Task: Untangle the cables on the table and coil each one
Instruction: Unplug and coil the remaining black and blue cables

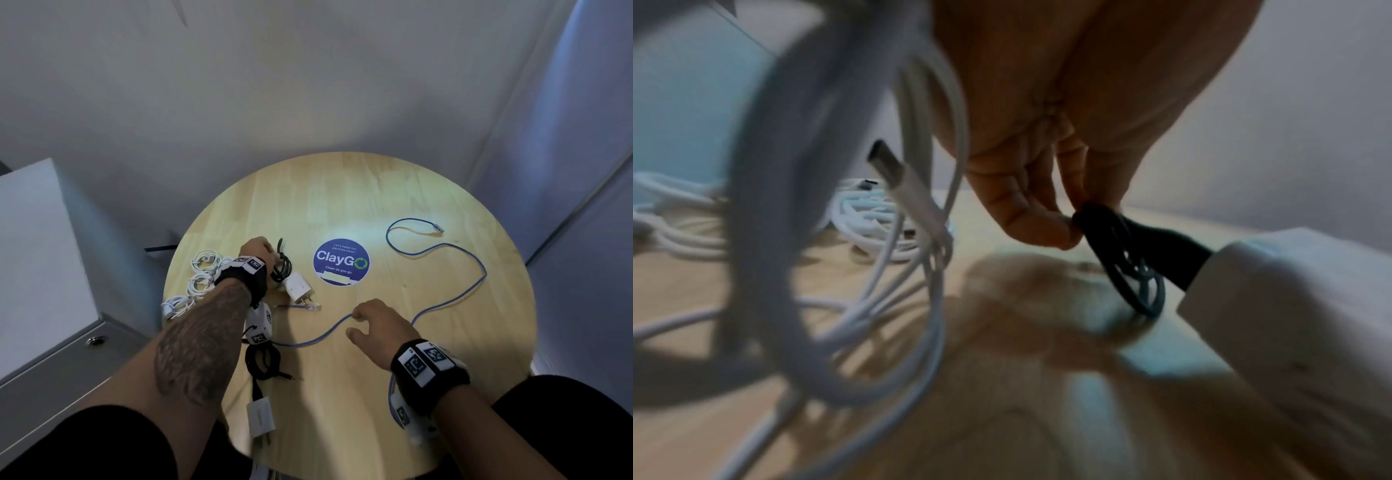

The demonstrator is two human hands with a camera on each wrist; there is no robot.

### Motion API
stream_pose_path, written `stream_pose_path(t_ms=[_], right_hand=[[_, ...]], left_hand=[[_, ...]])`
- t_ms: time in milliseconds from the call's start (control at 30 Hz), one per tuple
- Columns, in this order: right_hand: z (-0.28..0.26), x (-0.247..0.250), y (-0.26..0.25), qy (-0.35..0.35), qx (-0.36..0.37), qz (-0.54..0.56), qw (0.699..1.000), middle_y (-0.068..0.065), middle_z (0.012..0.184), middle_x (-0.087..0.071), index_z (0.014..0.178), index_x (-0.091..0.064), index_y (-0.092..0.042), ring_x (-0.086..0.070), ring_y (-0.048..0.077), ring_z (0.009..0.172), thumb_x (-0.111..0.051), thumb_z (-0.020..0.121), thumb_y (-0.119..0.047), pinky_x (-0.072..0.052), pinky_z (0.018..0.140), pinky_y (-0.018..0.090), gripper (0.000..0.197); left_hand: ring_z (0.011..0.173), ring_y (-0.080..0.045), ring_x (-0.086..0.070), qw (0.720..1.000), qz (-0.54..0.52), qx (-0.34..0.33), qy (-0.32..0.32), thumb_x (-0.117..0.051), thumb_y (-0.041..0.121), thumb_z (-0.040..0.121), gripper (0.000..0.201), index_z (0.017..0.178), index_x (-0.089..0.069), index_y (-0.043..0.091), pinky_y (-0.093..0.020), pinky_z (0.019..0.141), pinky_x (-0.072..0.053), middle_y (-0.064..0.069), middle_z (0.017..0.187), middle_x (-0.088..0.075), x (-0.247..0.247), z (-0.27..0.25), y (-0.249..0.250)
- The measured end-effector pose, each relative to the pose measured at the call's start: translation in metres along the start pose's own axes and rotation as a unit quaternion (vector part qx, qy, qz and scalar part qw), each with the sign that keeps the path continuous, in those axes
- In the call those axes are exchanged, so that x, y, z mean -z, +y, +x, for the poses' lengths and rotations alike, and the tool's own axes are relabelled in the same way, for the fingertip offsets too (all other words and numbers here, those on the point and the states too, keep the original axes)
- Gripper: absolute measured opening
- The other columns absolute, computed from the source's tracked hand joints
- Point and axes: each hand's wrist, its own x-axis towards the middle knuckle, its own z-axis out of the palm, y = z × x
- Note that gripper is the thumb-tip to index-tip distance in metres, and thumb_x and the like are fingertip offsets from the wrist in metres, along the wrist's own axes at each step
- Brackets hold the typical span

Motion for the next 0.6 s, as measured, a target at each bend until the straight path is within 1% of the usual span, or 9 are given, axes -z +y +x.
stream_pose_path(t_ms=[133,200,267,300,367,433,467,533,600], right_hand=[[0.001,-0.006,-0.003,-0.009,0.013,-0.033,0.999,-0.007,0.132,-0.048,0.126,-0.055,-0.025,-0.05,0.017,0.12,-0.053,0.093,-0.044,-0.044,0.097,0.034,0.038],[0.0,-0.01,-0.005,0.016,0.036,-0.049,0.998,-0.007,0.131,-0.049,0.124,-0.056,-0.026,-0.047,0.018,0.119,-0.053,0.092,-0.043,-0.044,0.098,0.036,0.036],[-0.001,-0.015,-0.008,0.045,0.091,-0.067,0.993,-0.009,0.133,-0.048,0.122,-0.057,-0.026,-0.044,0.019,0.123,-0.054,0.091,-0.04,-0.042,0.1,0.037,0.034],[-0.001,-0.019,-0.011,0.04,0.127,-0.077,0.988,-0.008,0.135,-0.048,0.122,-0.057,-0.026,-0.042,0.019,0.126,-0.055,0.091,-0.038,-0.041,0.102,0.038,0.034],[0.0,-0.028,-0.014,0.002,0.188,-0.102,0.977,-0.006,0.134,-0.05,0.124,-0.056,-0.027,-0.044,0.02,0.127,-0.056,0.089,-0.035,-0.04,0.103,0.039,0.036],[0.003,-0.036,-0.013,-0.027,0.207,-0.141,0.968,-0.004,0.129,-0.055,0.126,-0.055,-0.029,-0.049,0.022,0.121,-0.059,0.088,-0.034,-0.038,0.104,0.039,0.039],[0.005,-0.038,-0.01,-0.021,0.208,-0.173,0.962,-0.003,0.124,-0.058,0.124,-0.057,-0.029,-0.051,0.024,0.117,-0.06,0.087,-0.032,-0.038,0.103,0.039,0.037],[0.009,-0.036,-0.005,0.008,0.201,-0.22,0.954,-0.001,0.109,-0.063,0.111,-0.064,-0.031,-0.055,0.028,0.105,-0.061,0.085,-0.029,-0.038,0.095,0.039,0.026],[0.01,-0.03,-0.002,0.035,0.18,-0.222,0.958,0.001,0.094,-0.065,0.094,-0.067,-0.028,-0.059,0.032,0.093,-0.059,0.085,-0.026,-0.038,0.082,0.035,0.012]], left_hand=[[0.097,-0.029,-0.063,0.999,0.018,-0.003,-0.027,-0.071,0.015,0.086,0.01,0.093,-0.071,0.008,-0.029,0.075,-0.046,-0.013,0.104,-0.07,-0.001,0.006,-0.001],[0.099,-0.029,-0.063,1.0,0.008,-0.007,-0.026,-0.071,0.016,0.086,0.014,0.098,-0.07,0.008,-0.03,0.078,-0.048,-0.012,0.108,-0.069,0.002,0.006,0.0],[0.104,-0.029,-0.061,1.0,0.005,-0.01,-0.019,-0.071,0.021,0.087,0.024,0.107,-0.067,0.009,-0.032,0.084,-0.048,-0.01,0.114,-0.066,0.006,0.004,0.003],[0.105,-0.029,-0.061,1.0,0.006,-0.015,-0.012,-0.07,0.023,0.088,0.026,0.111,-0.066,0.01,-0.033,0.086,-0.048,-0.009,0.116,-0.065,0.009,0.003,0.005],[0.105,-0.028,-0.061,0.999,-0.002,-0.035,0.004,-0.067,0.024,0.089,0.025,0.111,-0.065,0.011,-0.032,0.086,-0.047,-0.008,0.116,-0.064,0.017,-0.001,0.013],[0.101,-0.026,-0.061,0.998,-0.019,-0.064,0.011,-0.064,0.025,0.091,0.021,0.107,-0.066,0.012,-0.029,0.083,-0.045,-0.006,0.111,-0.066,0.024,-0.011,0.023],[0.098,-0.025,-0.061,0.996,-0.032,-0.082,0.009,-0.063,0.024,0.091,0.018,0.104,-0.066,0.012,-0.029,0.081,-0.045,-0.005,0.107,-0.066,0.027,-0.018,0.028],[0.092,-0.022,-0.062,0.99,-0.075,-0.117,-0.005,-0.063,0.023,0.091,0.013,0.097,-0.068,0.014,-0.031,0.081,-0.048,-0.004,0.1,-0.068,0.028,-0.034,0.035],[0.08,-0.021,-0.061,0.982,-0.114,-0.144,-0.033,-0.064,0.024,0.091,0.01,0.091,-0.068,0.016,-0.034,0.078,-0.052,-0.003,0.093,-0.069,0.027,-0.053,0.041]])
